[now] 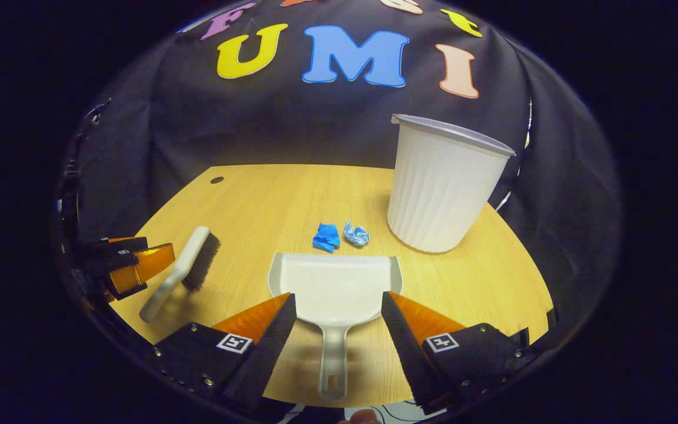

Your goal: Pick up the small broom and dustpan from the desktop, sweep the trash into the dustpan with the broom, and then empty the trash into the garbage bin.

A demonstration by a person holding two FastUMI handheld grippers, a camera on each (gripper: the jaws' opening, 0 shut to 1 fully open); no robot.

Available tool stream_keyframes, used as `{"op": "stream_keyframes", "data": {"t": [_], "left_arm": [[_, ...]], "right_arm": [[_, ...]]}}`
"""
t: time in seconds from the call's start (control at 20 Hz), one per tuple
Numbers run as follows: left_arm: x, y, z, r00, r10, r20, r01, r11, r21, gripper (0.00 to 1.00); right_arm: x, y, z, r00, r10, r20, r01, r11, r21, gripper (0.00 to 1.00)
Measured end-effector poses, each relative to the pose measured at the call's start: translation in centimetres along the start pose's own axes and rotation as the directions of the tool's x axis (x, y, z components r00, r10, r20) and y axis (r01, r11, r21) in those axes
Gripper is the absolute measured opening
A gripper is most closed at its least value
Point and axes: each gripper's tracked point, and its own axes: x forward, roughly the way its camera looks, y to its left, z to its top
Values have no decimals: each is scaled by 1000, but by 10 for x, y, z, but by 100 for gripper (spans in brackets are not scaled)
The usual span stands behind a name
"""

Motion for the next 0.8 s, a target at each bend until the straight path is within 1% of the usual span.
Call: {"op": "stream_keyframes", "data": {"t": [0.1,0.25,0.3,0.6,0.8], "left_arm": [[7,0,-17,998,-4,-65,4,1000,0,96],[16,0,-39,987,-20,-159,16,1000,-26,96],[18,-1,-43,983,-22,-182,17,999,-31,96],[31,-2,-68,954,-31,-298,18,999,-44,96],[41,-3,-78,934,-35,-355,21,999,-43,96]], "right_arm": [[5,1,-13,998,3,-56,-3,1000,8,91],[16,1,-30,990,4,-139,0,1000,28,92],[13,0,-33,986,4,-164,2,999,37,92],[29,-1,-59,958,2,-288,11,999,42,92],[41,3,-64,943,14,-332,1,999,44,92]]}}
